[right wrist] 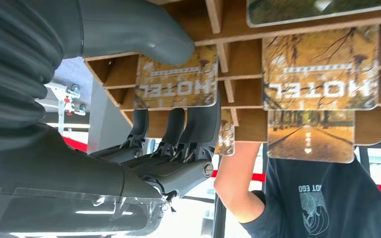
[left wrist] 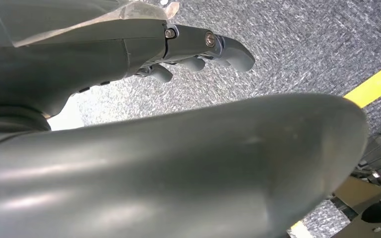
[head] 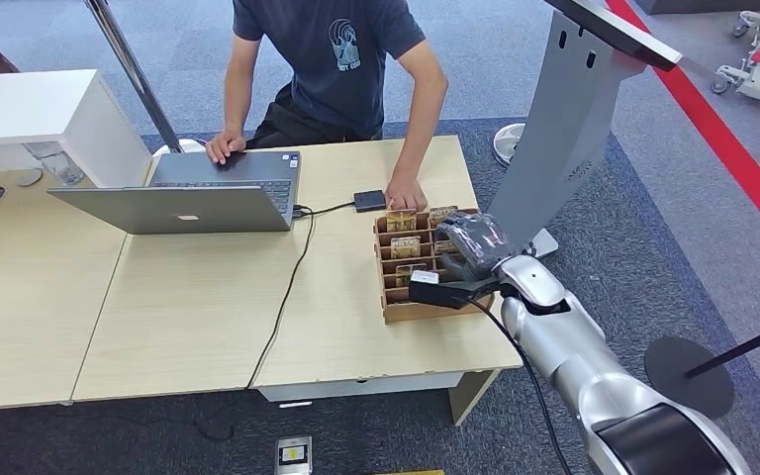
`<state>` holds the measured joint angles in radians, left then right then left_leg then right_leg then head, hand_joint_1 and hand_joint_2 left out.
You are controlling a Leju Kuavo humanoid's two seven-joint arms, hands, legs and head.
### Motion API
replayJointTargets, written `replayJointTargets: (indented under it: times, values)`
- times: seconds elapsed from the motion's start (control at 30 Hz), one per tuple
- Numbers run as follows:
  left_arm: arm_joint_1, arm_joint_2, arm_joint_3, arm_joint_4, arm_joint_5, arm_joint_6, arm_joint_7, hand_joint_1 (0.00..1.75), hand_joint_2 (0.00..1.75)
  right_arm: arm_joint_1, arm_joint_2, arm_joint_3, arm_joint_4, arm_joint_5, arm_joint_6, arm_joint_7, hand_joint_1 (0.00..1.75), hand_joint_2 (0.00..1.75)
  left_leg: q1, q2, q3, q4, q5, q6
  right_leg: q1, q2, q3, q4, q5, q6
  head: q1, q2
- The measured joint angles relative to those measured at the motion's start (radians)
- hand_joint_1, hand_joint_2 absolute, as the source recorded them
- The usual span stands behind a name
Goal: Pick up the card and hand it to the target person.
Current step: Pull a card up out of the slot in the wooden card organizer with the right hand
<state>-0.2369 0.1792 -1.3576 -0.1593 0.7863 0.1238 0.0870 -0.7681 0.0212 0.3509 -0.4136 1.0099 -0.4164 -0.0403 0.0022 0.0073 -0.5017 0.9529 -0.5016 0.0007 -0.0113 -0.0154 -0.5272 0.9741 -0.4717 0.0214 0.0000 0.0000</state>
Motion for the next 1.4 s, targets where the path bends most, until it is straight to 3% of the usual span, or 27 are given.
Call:
replayJointTargets:
  times: [0.27,0.4,0.67,0.93,1.13,1.4]
  values:
    - [-0.001,0.004,-0.01,-0.002,-0.008,0.003,-0.026,0.0,0.0,0.01,-0.01,-0.009,-0.007,-0.001,0.0,0.001,1.09,1.75,0.0,-0.001,0.0,0.0,0.0,0.0,0.0,-0.001,0.0,0.0,0.0,0.0,0.0,0.0]
    - [-0.004,-0.001,-0.016,-0.002,-0.012,0.005,-0.033,0.0,1.75,0.009,-0.01,-0.013,-0.008,-0.004,0.003,-0.001,1.06,1.75,0.0,-0.001,0.0,0.0,0.0,0.0,0.0,-0.001,0.0,0.0,0.0,0.0,0.0,0.0]
    - [-0.003,0.0,-0.016,-0.001,-0.006,0.007,-0.04,0.0,1.75,0.003,-0.014,-0.026,-0.009,-0.012,-0.002,-0.005,1.03,1.75,0.0,-0.001,0.0,0.0,0.0,0.0,0.0,-0.002,0.0,0.0,0.0,0.0,0.0,0.0]
    - [0.005,-0.001,-0.016,-0.002,0.001,0.01,-0.041,0.0,1.75,-0.019,-0.026,-0.042,-0.009,-0.02,-0.006,-0.006,1.13,1.75,-0.001,-0.001,0.0,0.001,0.0,0.0,-0.001,-0.001,0.0,0.001,-0.001,0.0,0.0,0.0]
    - [0.001,0.001,-0.028,-0.002,-0.006,0.007,-0.045,0.0,1.75,-0.043,-0.04,-0.06,-0.017,-0.03,-0.007,-0.014,1.29,1.75,-0.001,-0.001,-0.001,0.001,0.0,0.0,-0.001,-0.001,-0.001,0.001,0.0,0.0,0.0,0.0]
    - [-0.001,-0.004,-0.015,-0.002,0.01,0.04,-0.058,0.0,1.75,-0.071,-0.046,-0.071,-0.038,-0.039,-0.003,-0.03,1.29,1.75,-0.001,-0.001,-0.001,0.001,0.0,0.0,-0.001,-0.001,-0.002,0.002,0.0,0.0,0.0,0.0]
